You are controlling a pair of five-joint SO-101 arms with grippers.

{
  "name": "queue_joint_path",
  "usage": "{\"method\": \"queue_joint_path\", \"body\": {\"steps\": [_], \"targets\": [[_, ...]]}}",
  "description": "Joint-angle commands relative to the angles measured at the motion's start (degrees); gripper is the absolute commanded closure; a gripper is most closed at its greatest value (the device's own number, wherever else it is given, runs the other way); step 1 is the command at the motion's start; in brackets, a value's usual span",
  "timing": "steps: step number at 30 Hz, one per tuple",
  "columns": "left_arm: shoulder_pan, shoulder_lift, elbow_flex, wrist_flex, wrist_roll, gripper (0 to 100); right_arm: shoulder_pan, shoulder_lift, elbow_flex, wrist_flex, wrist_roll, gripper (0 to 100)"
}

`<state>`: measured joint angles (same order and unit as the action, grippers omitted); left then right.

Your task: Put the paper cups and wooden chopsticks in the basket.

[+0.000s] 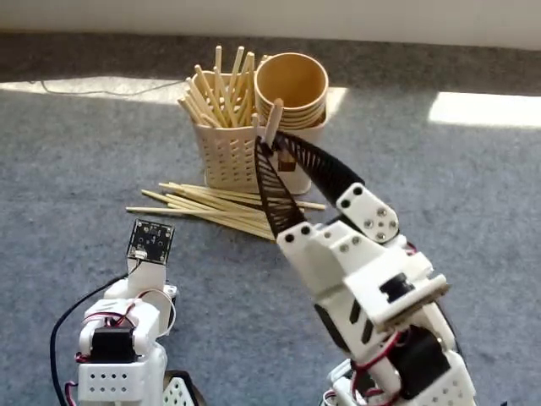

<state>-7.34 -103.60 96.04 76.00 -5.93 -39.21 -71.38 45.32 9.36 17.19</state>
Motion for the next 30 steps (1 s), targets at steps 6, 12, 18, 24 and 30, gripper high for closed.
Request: {"method": "queue_joint_path", "body": {"steps": [6, 12, 18, 24, 30], "targets": [[0.84, -0.40, 1.10, 0.18, -0.35, 90, 2.95, 20.00, -0.92, -21.58, -0.44, 99.4], [0.84, -0.40, 1.10, 0.18, -0.35, 90, 3.21, 30.46, -0.92, -30.73, -0.26, 99.4], [0.84, -0.40, 1.10, 0.18, -0.35, 90, 3.30, 36.97, -2.24, -36.09, -0.26, 99.4], [0.84, -0.40, 1.10, 0.18, -0.35, 90, 6.99, 42.77, -3.82, -36.44, -0.35, 99.4], [0.84, -0.40, 1.10, 0.18, -0.35, 90, 8.48, 44.88, -3.47, -36.09, -0.62, 99.2]]}}
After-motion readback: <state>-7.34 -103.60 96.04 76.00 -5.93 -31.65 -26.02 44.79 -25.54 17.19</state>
